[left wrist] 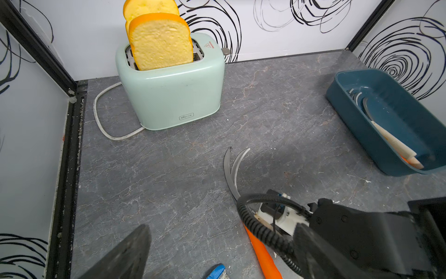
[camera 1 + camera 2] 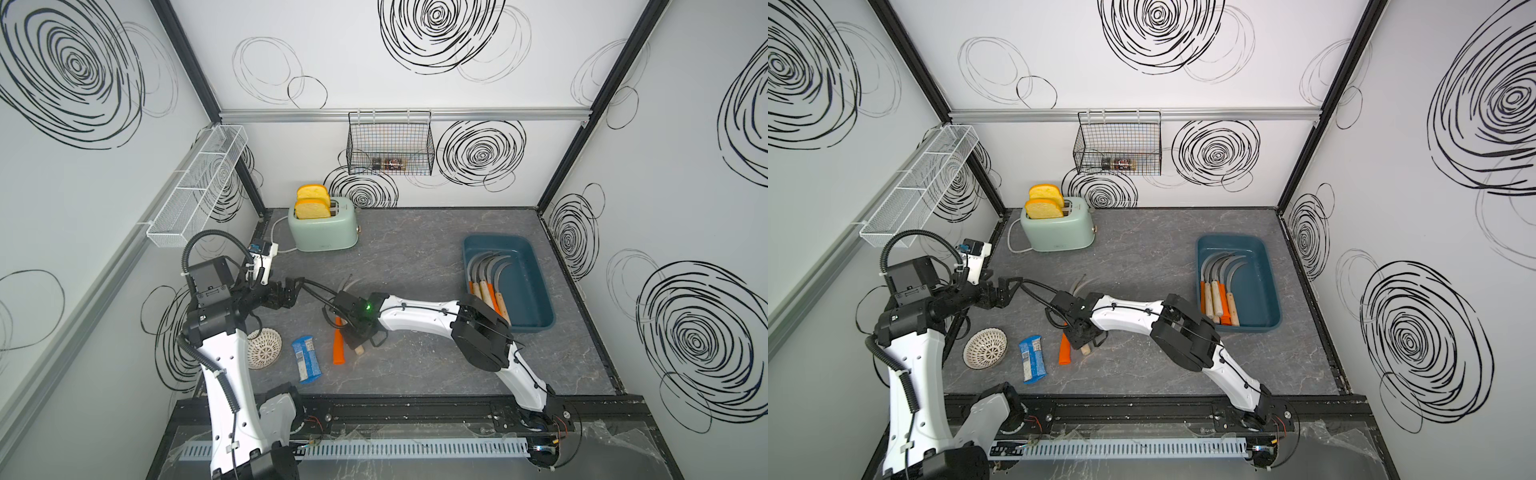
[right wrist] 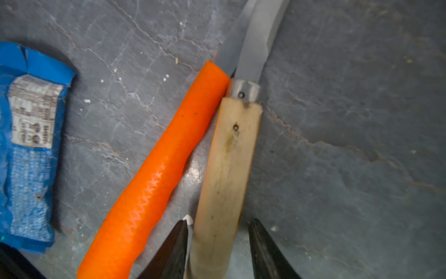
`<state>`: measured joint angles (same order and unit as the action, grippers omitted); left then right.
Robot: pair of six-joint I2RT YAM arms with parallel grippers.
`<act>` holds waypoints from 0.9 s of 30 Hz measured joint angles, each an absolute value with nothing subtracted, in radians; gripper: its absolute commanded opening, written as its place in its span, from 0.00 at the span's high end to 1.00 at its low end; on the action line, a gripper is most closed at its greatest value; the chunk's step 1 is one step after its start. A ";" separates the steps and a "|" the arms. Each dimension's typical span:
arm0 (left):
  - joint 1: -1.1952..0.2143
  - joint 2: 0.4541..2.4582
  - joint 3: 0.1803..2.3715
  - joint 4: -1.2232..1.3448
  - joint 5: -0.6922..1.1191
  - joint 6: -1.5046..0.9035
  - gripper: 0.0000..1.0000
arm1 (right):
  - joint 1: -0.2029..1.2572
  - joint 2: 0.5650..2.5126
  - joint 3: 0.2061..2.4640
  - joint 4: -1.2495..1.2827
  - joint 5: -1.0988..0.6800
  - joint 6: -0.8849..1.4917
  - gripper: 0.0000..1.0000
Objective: Put small sickles into storage boxes
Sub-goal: Pick up the sickle at the center of the board.
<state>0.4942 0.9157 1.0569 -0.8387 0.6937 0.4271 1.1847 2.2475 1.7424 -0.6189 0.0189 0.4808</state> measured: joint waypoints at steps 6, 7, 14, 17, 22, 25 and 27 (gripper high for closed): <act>0.494 0.916 1.060 -0.841 0.695 0.427 0.04 | 1.185 2.241 1.730 -0.620 0.030 0.472 0.57; 0.494 0.917 1.061 -0.841 0.696 0.427 0.04 | 1.185 2.240 1.730 -0.620 0.030 0.470 0.57; 0.494 0.941 1.075 -0.838 0.699 0.427 0.04 | 1.185 2.241 1.733 -0.635 0.036 0.455 0.58; 0.494 0.952 1.075 -0.835 0.700 0.426 0.04 | 1.185 2.241 1.736 -0.647 0.041 0.448 0.59; 0.494 0.955 1.075 -0.830 0.700 0.422 0.04 | 1.185 2.241 1.739 -0.660 0.044 0.444 0.60; 0.494 0.953 1.075 -0.828 0.699 0.422 0.04 | 1.186 2.251 1.756 -0.680 0.054 0.444 0.61; 0.494 0.950 1.075 -0.827 0.699 0.422 0.04 | 1.188 2.261 1.773 -0.691 0.063 0.443 0.61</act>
